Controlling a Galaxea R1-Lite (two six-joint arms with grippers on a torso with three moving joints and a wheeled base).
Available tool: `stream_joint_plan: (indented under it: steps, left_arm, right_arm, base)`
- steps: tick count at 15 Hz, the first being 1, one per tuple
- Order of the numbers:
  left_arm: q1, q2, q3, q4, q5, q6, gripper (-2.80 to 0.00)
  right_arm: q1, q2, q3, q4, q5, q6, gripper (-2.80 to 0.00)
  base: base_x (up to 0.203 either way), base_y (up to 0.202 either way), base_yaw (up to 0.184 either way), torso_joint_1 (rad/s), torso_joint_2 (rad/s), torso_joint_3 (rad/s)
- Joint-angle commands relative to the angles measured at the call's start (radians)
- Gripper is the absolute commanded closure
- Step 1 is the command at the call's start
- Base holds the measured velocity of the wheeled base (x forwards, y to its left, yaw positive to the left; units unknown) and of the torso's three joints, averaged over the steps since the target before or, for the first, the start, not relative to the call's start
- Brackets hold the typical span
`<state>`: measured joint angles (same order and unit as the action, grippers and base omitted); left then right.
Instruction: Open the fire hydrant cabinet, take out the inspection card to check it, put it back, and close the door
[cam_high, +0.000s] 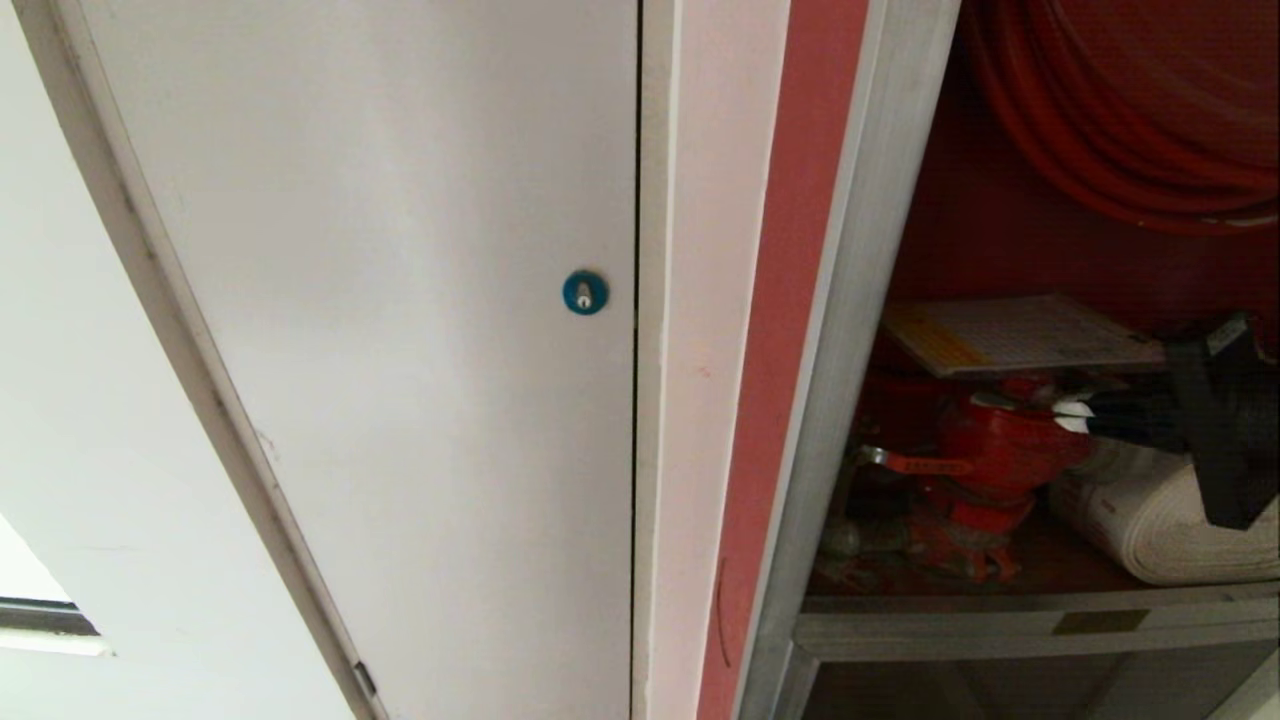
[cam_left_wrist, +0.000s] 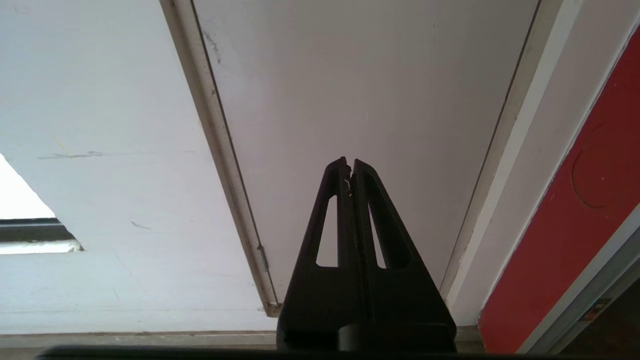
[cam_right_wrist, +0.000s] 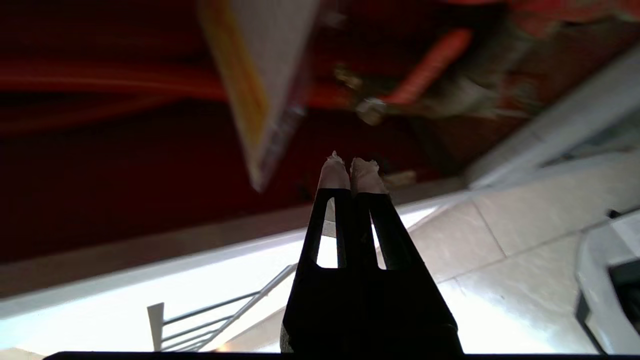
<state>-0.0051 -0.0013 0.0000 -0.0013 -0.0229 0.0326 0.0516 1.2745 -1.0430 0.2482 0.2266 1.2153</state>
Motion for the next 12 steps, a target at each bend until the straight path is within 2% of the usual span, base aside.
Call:
stream_joint_plan:
  steps: [1,5,12]
  left_arm:
    - [0.0,0.001,0.002,0.0,0.0,0.001,0.0]
    - [0.001,0.001,0.002,0.0,0.0,0.0,0.0]
    - [-0.001,0.001,0.002,0.0,0.0,0.001,0.0]
  right_arm:
    - [0.008,0.015,-0.004,-0.022,0.002,0.016,-2.8]
    - [0.012,-0.135,0.067,-0.138,0.025,0.056,-2.8]
    - [0.019,-0.004,0.084,-0.236,0.039,0.068,-2.8]
  base:
    - [0.0,0.0,0.0,0.0,0.0,0.0]
    - [0.0,0.0,0.0,0.0,0.0,0.0]
    - [0.0,0.0,0.0,0.0,0.0,0.0]
